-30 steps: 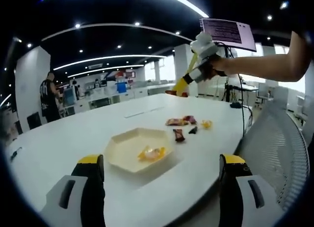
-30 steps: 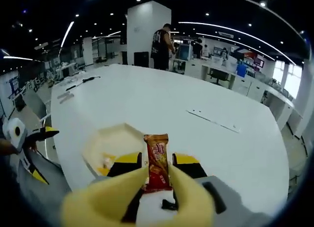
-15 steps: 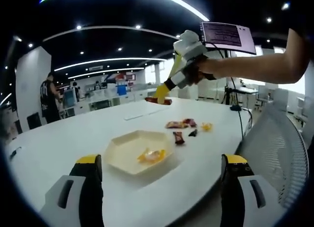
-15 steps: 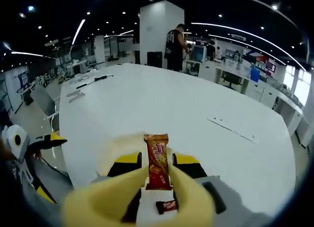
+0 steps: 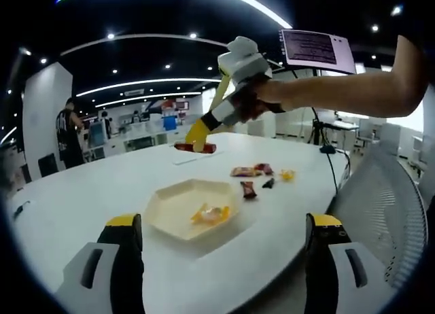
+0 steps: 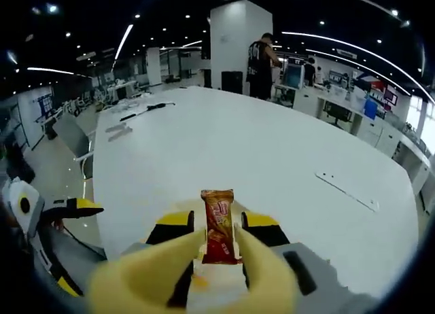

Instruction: Place the target food into the container with the food tongs after gripping and lifting it, then release it inside without dropping or visibly crushing the food.

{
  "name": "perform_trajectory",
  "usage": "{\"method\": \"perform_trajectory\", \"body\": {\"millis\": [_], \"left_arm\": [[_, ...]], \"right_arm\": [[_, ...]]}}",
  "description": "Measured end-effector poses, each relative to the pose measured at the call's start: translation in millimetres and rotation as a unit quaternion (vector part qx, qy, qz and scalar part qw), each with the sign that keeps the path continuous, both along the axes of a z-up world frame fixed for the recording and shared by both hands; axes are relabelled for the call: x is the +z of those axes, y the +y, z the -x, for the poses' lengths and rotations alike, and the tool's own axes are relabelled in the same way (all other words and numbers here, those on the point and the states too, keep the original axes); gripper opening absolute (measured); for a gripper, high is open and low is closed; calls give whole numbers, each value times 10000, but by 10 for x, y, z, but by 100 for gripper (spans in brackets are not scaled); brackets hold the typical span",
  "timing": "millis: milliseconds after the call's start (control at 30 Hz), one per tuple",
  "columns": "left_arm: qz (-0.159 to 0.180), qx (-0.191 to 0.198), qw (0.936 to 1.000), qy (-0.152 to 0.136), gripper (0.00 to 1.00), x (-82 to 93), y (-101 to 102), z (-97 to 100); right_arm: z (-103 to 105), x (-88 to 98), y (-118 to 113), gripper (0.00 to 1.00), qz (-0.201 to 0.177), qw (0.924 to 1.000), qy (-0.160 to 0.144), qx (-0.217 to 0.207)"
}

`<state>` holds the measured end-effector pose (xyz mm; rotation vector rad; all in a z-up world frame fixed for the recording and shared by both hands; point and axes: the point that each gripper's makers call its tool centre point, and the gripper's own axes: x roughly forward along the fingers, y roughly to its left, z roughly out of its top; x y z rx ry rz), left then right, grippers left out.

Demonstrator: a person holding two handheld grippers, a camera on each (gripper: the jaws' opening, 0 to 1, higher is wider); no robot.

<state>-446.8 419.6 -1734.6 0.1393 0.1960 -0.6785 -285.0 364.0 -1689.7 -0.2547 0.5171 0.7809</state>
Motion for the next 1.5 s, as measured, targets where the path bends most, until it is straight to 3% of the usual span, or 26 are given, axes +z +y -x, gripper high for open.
{"method": "perform_trajectory", "body": {"millis": [67,400,733,1033,1300,1500], "left_arm": [[-1,1,10000,1,96,-3,-3,2],[17,-1,10000,1,95,2,-13,7],[46,116,9999,6,95,5,22,-16],[66,140,9999,11,94,15,46,-38],[32,110,9999,40,93,3,50,-49],[36,135,9999,32,92,2,67,-54]], "right_arm": [[-10,-21,-26,27,167,9998,-65,2],[22,-10,-341,26,176,9996,-74,-193],[200,-239,-1131,26,314,9964,182,-767],[354,-472,-1628,27,426,9922,343,-1125],[422,-599,-2130,27,499,9859,422,-1542],[481,-675,-2384,27,570,9815,465,-1770]]}}
